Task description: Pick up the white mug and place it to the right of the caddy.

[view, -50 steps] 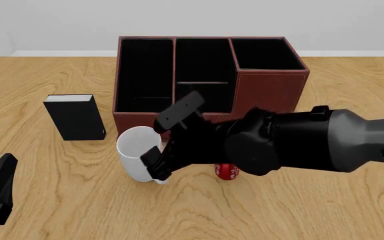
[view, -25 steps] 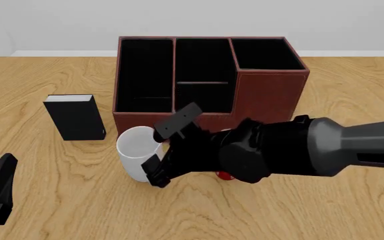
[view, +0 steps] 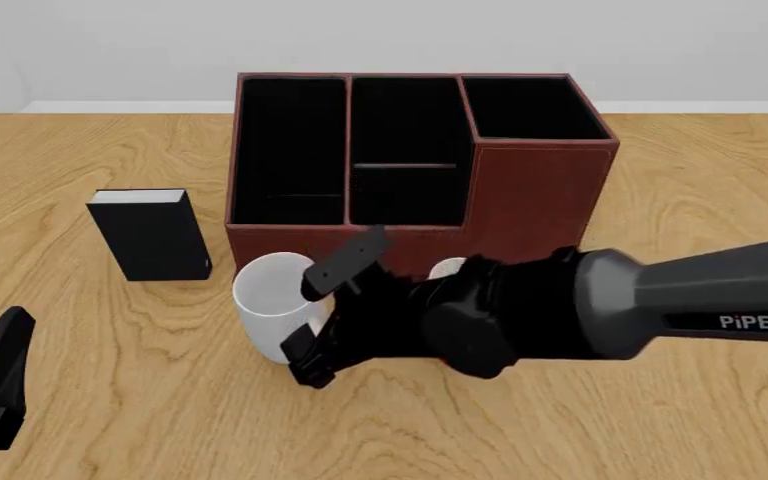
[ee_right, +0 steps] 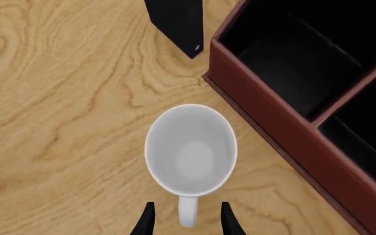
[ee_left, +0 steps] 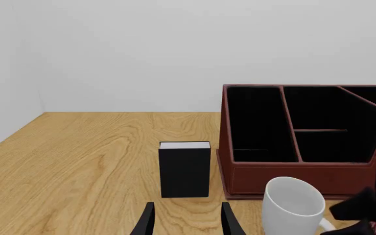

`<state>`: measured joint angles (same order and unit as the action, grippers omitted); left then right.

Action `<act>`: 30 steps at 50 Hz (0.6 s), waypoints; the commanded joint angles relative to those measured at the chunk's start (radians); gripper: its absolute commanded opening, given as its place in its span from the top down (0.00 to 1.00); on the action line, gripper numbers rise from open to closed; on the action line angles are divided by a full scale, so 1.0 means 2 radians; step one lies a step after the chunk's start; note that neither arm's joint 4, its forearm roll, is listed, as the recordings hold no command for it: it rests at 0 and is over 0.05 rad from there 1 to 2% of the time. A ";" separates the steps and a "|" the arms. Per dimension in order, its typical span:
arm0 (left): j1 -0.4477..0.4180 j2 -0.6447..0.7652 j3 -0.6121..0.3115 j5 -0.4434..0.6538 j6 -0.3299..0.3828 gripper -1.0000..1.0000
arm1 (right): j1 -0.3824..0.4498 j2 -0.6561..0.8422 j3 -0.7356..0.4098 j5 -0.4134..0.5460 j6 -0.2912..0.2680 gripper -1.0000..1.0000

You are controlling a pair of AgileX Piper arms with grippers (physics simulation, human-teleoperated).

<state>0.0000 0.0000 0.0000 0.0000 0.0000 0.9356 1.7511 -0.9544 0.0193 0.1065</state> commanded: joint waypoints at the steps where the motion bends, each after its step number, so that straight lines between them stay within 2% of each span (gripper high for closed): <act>1: 0.000 0.000 0.000 0.000 0.000 0.00 | 0.001 0.014 0.000 -0.007 0.004 0.00; 30: 0.000 0.000 0.000 0.000 0.000 0.00 | -0.002 0.032 0.007 -0.019 0.008 0.00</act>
<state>0.0000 0.0000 0.0000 0.0000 0.0000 0.9380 1.8075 -0.9473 -0.0111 0.1248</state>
